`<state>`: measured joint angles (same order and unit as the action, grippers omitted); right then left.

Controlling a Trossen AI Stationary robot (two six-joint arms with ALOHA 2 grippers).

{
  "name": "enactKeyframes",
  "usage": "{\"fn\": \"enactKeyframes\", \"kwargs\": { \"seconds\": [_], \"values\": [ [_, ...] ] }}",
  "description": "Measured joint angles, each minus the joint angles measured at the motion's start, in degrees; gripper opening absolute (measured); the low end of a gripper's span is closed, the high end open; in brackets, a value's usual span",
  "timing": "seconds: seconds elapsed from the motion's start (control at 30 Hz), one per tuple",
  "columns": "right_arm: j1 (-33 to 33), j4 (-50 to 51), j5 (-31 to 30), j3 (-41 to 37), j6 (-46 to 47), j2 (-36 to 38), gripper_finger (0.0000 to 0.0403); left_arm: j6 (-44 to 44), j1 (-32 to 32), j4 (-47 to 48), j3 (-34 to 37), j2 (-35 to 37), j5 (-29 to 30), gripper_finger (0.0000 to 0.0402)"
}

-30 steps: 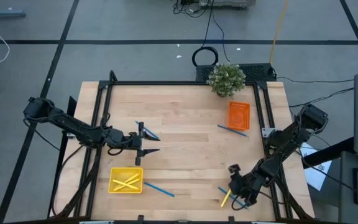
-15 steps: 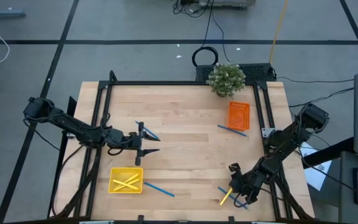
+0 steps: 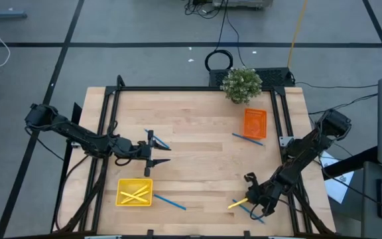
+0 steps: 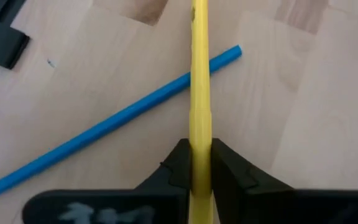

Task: Sort pens & pencils
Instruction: Put the yellow ballpen into the yellow bin

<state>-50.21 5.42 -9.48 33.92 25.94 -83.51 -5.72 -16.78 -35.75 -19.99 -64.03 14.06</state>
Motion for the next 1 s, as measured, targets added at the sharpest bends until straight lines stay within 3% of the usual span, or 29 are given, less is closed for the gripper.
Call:
{"fn": "enactKeyframes", "kwargs": {
  "seconds": [0.1,0.2,0.43,0.53,0.67,0.83,1.0],
  "values": [
    [0.8,0.6,-1.2,-0.1,-0.1,4.5,0.0024,0.0,0.0,0.0,0.0,0.0,0.0,0.0191],
    [1.9,1.0,-6.9,0.0,-2.6,9.7,0.0024,-1.2,0.0,-0.6,0.0,0.0,0.8,0.0191],
    [9.0,-3.9,-23.6,0.1,-18.0,17.3,0.0024,-1.8,0.0,-0.6,0.0,0.0,4.4,0.0191],
    [15.1,-10.1,-26.2,0.1,-24.8,17.1,0.0024,-2.6,0.0,-1.6,0.0,0.0,4.5,0.0191],
    [24.7,-28.5,-24.9,-2.2,-33.9,14.2,0.0024,-4.4,0.0,-4.0,0.0,0.0,5.6,0.0191],
    [34.6,-52.7,-10.2,-6.2,-40.9,8.9,0.0029,-5.1,0.1,-5.5,0.0,0.0,7.1,0.0191],
    [38.4,-61.5,-5.1,-7.7,-40.8,5.2,0.0027,-3.9,0.1,-5.5,0.0,0.0,7.1,0.0191]
  ]
}}
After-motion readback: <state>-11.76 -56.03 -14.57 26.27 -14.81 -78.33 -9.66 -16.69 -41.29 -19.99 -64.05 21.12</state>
